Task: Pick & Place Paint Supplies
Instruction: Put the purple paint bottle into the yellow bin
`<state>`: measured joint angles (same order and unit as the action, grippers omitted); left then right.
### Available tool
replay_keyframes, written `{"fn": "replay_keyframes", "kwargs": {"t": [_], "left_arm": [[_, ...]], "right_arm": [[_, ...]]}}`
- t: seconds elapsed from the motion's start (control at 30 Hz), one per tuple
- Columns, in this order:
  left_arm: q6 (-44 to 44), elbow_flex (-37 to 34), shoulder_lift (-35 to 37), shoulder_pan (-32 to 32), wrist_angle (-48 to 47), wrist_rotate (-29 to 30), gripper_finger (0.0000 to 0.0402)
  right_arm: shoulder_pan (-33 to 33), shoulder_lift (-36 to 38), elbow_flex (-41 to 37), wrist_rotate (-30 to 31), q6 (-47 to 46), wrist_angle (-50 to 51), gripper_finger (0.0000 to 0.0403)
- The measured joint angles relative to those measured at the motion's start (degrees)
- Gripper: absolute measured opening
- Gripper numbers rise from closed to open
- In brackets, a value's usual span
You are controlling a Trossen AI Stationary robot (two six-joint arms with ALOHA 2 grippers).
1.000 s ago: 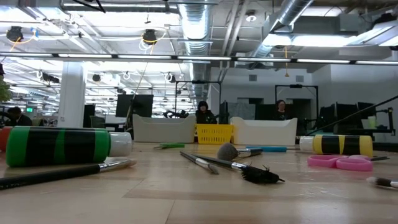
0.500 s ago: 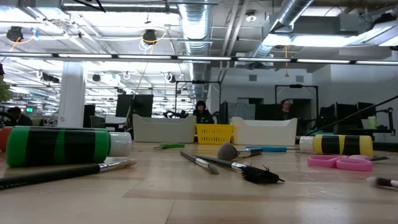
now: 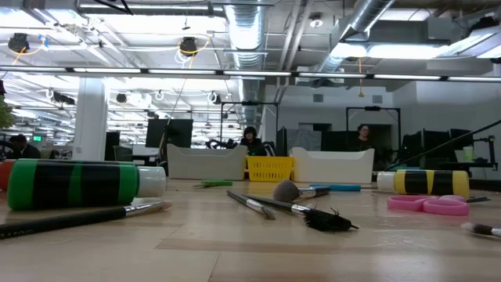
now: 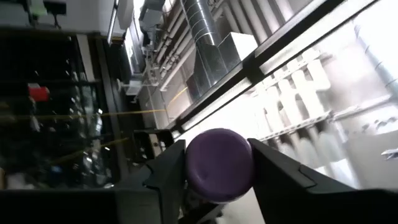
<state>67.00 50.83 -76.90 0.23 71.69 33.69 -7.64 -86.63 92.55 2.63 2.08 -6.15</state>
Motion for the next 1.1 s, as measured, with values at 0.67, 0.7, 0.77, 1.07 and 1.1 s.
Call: {"fn": "replay_keyframes", "kwargs": {"t": [0.67, 0.7, 0.77, 1.07, 1.1], "left_arm": [[-21.91, -0.11, -0.09, 0.13, -16.16, -17.36, 0.0195], [-23.43, -0.11, -0.09, 0.17, -17.37, -19.29, 0.0195], [-25.46, -0.11, -0.09, 0.17, -19.35, -22.99, 0.0195], [-31.57, -0.11, 0.53, 0.08, -24.67, -44.36, 0.0195], [-32.05, -0.09, 0.91, -0.01, -24.83, -46.53, 0.0195]], "right_arm": [[-2.73, 0.24, 8.84, 1.54, 0.44, 14.25, 0.0107], [-2.95, 0.26, 9.38, 2.12, 0.44, 16.41, 0.0107], [-3.4, 0.26, 9.83, 2.72, -0.31, 20.32, 0.0107], [-5.01, 0.23, 5.22, 3.53, -2.29, 33.38, 0.0107], [-5.29, 0.36, 3.83, 3.52, -2.23, 33.3, 0.0107]]}}
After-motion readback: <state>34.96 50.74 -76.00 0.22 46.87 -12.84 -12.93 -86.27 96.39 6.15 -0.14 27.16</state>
